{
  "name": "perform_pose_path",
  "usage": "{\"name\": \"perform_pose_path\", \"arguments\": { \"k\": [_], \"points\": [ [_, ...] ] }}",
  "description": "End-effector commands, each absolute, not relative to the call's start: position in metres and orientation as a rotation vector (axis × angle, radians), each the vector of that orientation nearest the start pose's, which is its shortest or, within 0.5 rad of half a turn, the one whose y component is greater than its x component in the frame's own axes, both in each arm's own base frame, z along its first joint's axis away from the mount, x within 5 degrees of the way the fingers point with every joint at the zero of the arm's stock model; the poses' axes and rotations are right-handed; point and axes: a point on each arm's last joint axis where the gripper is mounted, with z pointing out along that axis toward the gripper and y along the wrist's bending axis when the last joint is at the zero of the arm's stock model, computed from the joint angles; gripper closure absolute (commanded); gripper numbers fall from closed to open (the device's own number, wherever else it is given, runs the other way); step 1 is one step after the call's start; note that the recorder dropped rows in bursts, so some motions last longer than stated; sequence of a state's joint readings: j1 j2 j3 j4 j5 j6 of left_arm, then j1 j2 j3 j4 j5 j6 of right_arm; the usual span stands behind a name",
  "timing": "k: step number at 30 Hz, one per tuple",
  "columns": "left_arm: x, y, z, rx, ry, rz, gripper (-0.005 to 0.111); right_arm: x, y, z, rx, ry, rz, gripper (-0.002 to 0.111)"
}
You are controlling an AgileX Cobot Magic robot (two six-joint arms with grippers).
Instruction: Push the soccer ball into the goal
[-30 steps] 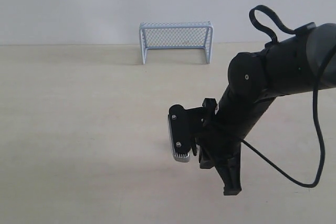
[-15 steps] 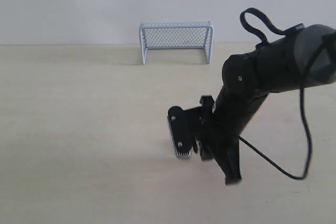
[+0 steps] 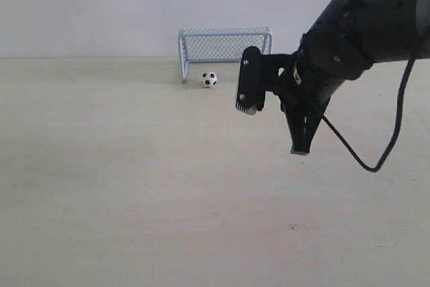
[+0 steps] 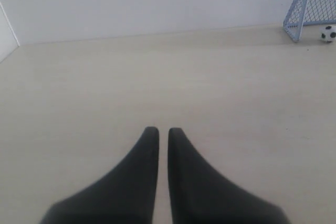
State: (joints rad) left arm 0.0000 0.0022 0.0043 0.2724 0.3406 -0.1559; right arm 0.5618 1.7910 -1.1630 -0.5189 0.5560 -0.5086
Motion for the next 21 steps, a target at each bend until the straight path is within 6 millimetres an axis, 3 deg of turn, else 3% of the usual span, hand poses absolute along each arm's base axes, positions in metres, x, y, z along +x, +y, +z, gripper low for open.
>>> {"name": "perform_pose_path", "arguments": {
  "k": [1,7,10,11,14,15,18,21],
  "points": [
    [0.054,0.008,0.184,0.020,1.810,0.150,0.100,0.301,0.179,0.197,-1.777,2.067,-0.462,0.108],
    [0.054,0.008,0.184,0.020,1.810,0.150,0.100,0.244,0.192,0.188,-1.781,2.211,-0.245,0.108],
    [0.054,0.008,0.184,0.020,1.810,0.150,0.100,0.220,0.182,0.188,-1.670,2.270,-0.187,0.108],
    [0.054,0.008,0.184,0.020,1.810,0.150,0.100,0.211,0.176,0.192,-1.568,2.304,-0.150,0.108],
    [0.054,0.008,0.184,0.020,1.810,0.150,0.100,0.182,0.171,0.201,-1.570,2.244,-0.109,0.108],
    [0.054,0.008,0.184,0.020,1.810,0.150,0.100,0.170,0.171,0.215,-1.470,2.243,-0.051,0.108],
    [0.054,0.008,0.184,0.020,1.810,0.150,0.100,0.159,0.172,0.234,-1.278,2.252,0.058,0.108],
    [0.054,0.008,0.184,0.020,1.810,0.150,0.100,0.151,0.174,0.245,-1.209,2.232,0.127,0.108]
  ]
}}
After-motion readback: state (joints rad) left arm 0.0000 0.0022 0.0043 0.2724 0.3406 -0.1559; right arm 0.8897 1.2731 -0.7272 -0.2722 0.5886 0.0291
